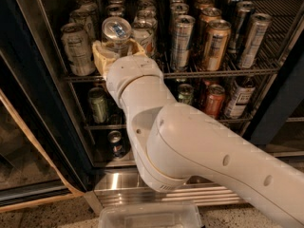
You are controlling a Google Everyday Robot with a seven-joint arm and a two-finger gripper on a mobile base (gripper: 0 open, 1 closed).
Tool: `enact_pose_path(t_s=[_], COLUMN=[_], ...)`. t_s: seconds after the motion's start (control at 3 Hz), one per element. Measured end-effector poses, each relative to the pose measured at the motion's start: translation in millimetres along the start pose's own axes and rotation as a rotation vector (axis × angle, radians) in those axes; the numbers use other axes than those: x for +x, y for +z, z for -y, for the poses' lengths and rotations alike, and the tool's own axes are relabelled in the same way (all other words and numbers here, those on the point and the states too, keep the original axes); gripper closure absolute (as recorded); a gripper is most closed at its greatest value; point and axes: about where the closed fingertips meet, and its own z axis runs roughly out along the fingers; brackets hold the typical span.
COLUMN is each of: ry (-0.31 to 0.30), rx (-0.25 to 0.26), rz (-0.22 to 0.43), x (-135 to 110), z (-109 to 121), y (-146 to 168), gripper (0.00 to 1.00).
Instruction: Pick redbull can from top shelf of fridge
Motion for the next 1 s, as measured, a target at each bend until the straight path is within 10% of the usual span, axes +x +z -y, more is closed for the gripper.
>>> enact_pose_path(t_s=[1.0], ry=[-0.012], rx=[-0.013], rz=[0.004], x=[-23.3], z=[3.7], y=[-41.6], gripper=[1.00])
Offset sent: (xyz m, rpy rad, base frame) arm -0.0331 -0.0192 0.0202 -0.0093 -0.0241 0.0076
